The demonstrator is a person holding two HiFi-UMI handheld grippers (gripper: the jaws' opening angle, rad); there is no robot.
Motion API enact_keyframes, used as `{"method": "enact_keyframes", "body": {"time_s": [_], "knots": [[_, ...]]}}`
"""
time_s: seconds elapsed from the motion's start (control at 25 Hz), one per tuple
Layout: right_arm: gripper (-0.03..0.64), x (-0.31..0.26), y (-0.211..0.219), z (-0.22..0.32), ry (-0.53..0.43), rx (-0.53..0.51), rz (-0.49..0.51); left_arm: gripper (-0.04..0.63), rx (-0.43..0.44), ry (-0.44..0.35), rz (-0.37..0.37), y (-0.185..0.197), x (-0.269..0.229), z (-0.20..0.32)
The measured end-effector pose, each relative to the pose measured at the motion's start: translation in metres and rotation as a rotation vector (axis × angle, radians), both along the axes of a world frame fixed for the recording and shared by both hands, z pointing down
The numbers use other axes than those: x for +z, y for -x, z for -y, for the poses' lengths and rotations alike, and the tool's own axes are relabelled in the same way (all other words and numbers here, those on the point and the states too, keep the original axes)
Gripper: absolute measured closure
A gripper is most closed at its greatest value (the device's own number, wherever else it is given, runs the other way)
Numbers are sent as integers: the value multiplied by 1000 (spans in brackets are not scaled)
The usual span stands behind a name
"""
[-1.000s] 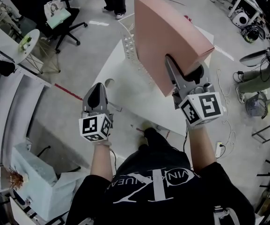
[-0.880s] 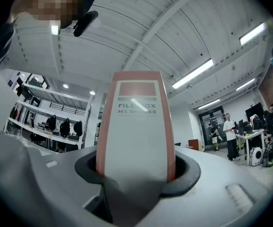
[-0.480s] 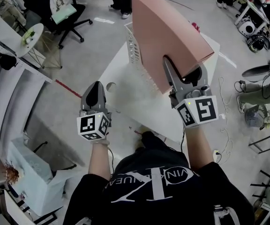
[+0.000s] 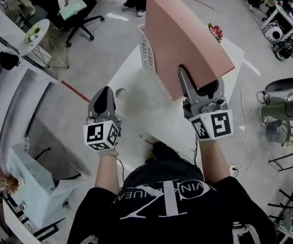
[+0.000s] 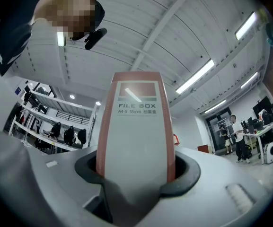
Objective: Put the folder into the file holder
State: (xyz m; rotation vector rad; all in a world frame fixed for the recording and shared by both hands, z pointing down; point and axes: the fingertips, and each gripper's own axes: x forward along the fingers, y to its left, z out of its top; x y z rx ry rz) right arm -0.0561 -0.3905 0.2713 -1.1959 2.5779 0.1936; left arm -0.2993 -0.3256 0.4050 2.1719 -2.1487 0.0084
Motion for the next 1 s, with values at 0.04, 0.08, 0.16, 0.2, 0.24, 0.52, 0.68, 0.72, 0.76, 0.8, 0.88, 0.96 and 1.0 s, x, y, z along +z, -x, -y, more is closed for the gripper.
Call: {"method": "enact_keyframes", "body": {"time_s": [0.04, 0.08, 0.16, 0.2, 0.24, 0.52, 0.68, 0.72, 0.76, 0.8, 0.88, 0.96, 1.0], "knots": [[322, 1, 0, 1, -1, -1, 4, 595, 1, 3, 1, -1, 1, 2], [322, 2, 0, 3, 1, -1, 9, 595, 2, 6, 1, -2, 3, 3], [322, 6, 1, 6, 13, 0, 19, 595, 3, 12, 2, -2, 5, 5], [322, 9, 1, 8, 22, 1, 22, 595, 3, 14, 2, -3, 6, 6], [322, 12, 1, 11, 30, 2, 23, 595, 3, 15, 2, -4, 6, 7], [321, 33, 2, 22, 66, -5, -7, 595, 1, 20, 4, -10, 10, 18], [318, 42, 5, 25, 79, -9, -21, 595, 5, 35, -4, -13, 16, 19], [318, 44, 5, 26, 83, -10, -25, 595, 4, 38, -4, -14, 17, 19], [318, 47, 6, 26, 87, -10, -29, 595, 3, 41, -4, -13, 18, 18], [315, 49, 7, 27, 91, -12, -35, 595, 0, 42, -4, -13, 19, 18], [310, 53, 10, 28, 100, -18, -53, 595, -5, 43, -5, -10, 19, 18], [307, 59, 15, 30, 117, -27, -79, 595, -10, 45, -9, -9, 20, 19], [305, 63, 17, 31, 131, -29, -91, 595, -11, 47, -11, -8, 21, 19]]}}
